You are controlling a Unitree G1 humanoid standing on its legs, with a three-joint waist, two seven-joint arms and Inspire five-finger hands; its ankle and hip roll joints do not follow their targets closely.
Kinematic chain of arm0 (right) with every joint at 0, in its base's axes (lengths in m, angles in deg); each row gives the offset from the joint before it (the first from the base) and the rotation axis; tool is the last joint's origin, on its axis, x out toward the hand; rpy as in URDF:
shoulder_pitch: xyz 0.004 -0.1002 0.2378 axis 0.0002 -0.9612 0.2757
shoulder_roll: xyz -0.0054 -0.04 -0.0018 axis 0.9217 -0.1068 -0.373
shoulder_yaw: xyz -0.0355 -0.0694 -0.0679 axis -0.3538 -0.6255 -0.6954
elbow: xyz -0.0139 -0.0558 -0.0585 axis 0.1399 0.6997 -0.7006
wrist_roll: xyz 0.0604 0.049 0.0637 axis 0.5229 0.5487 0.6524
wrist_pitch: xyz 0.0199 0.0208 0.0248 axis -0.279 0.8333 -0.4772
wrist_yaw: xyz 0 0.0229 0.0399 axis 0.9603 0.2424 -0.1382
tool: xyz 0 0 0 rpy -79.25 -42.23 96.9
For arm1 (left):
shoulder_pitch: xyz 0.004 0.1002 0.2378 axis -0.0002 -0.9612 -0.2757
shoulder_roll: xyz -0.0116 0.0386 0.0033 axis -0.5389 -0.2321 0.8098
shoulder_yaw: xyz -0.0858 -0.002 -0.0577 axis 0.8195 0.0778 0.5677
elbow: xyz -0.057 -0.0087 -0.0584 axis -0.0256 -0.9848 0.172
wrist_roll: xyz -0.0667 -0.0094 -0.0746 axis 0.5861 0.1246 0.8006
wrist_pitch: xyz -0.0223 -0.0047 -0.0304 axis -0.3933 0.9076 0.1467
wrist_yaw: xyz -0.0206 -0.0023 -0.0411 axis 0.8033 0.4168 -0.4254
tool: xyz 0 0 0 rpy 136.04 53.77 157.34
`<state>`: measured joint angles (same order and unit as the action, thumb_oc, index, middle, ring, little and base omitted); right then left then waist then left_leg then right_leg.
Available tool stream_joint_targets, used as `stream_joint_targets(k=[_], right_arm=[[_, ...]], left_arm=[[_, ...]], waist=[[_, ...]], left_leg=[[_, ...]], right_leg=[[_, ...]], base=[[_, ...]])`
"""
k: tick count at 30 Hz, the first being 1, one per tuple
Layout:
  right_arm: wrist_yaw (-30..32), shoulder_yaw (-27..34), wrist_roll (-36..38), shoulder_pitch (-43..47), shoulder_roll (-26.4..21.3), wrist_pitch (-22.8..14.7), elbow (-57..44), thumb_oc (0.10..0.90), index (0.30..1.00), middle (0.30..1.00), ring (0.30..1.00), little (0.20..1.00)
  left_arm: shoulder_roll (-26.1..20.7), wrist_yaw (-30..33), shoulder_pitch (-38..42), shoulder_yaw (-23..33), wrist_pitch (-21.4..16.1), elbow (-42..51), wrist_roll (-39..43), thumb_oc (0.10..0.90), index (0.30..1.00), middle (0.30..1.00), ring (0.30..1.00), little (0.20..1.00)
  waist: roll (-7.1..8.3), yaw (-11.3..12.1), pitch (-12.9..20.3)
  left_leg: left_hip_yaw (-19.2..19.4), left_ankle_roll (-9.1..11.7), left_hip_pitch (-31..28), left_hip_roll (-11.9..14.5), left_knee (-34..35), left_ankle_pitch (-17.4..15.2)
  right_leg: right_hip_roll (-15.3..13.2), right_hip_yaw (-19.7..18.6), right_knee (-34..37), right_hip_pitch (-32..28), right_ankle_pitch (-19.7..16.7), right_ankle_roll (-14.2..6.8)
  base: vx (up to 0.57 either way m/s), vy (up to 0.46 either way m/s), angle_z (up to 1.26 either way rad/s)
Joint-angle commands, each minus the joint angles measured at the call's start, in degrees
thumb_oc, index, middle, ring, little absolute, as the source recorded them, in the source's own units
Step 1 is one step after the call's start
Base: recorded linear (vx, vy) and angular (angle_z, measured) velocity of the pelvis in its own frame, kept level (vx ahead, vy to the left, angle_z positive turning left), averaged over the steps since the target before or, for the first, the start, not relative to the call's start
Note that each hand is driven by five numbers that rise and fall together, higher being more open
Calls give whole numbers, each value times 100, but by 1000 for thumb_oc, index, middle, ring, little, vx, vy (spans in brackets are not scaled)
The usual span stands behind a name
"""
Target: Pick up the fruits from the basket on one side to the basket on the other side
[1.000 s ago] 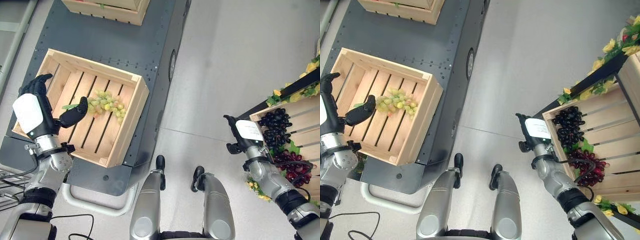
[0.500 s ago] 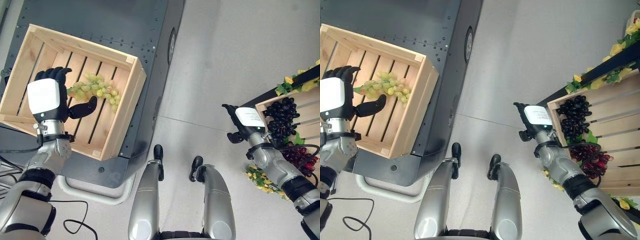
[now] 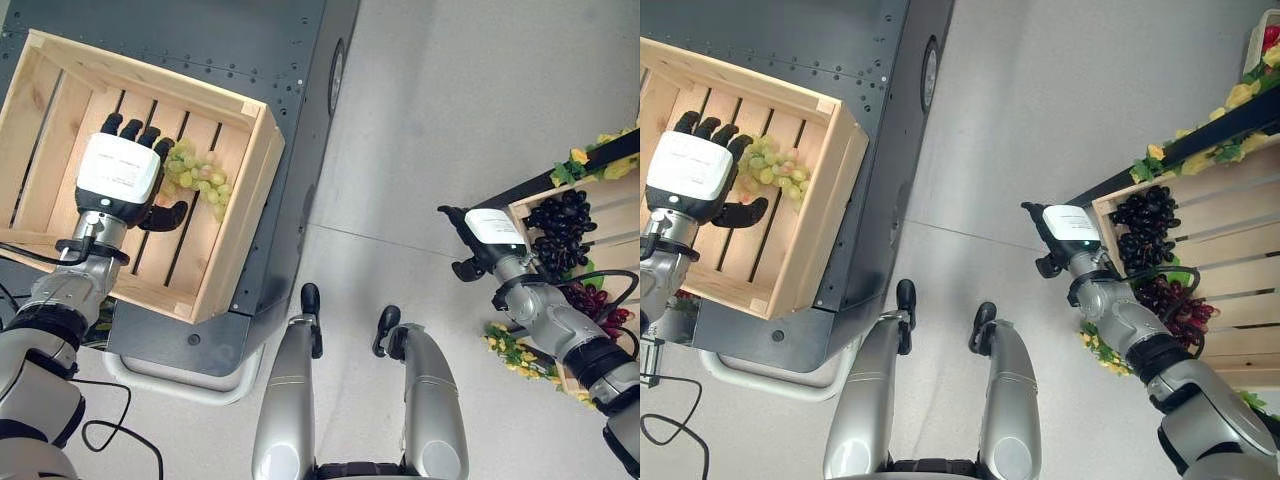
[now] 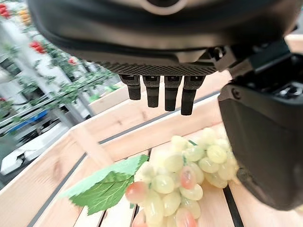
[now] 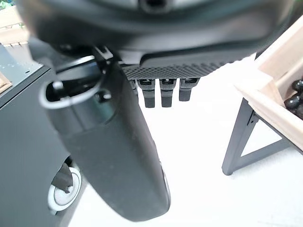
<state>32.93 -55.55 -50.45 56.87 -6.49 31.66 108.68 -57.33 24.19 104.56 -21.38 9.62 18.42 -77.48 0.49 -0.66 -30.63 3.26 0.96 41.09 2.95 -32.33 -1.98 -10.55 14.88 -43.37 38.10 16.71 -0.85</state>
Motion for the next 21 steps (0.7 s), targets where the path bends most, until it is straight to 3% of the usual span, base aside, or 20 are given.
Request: stream_joint_targets(k=[1,4,8,13,21], right_arm=[[99,127,248,222,-474,-296,-155,800,900,900,900,900],[7,133,277,245,-456,-274,-193,800,900,900,900,900],[-464,66,456,297,-416,-249,-165,800,900,900,900,900],[-625,-1,549,205,-297,-367,-108,800,900,900,900,900],[-596,-9,651,285,-180,-438,-202,800,900,900,900,900]], left_arm=[[-591,-30,520,250,613,-38,-471,800,900,900,900,900],[-588,-167,564,169,647,-48,-710,800,900,900,900,900],[-564,185,914,-49,698,-9,-839,800,900,900,900,900],[-530,637,1363,-288,391,-42,-1131,800,900,900,900,900],[-412,301,1398,-452,143,-405,-1594,800,900,900,900,900]], waist=[[-3,-20,84],[8,-36,84],[48,-68,84],[125,-61,84],[210,-83,84]], left_leg=[[479,-72,-497,-81,-149,-723],[482,-70,-487,-78,-133,-719],[486,-71,-451,-69,-59,-675],[461,-87,-395,-65,-47,-677],[489,-92,-321,-51,20,-638]], right_leg=[[274,13,412,-334,-228,185],[270,13,425,-326,-228,184],[272,19,489,-270,-279,171],[254,70,494,-216,-304,157],[283,28,602,-115,-407,112]], base=[[0,0,0],[0,0,0],[0,0,0],[-3,-9,4],[0,-3,2]])
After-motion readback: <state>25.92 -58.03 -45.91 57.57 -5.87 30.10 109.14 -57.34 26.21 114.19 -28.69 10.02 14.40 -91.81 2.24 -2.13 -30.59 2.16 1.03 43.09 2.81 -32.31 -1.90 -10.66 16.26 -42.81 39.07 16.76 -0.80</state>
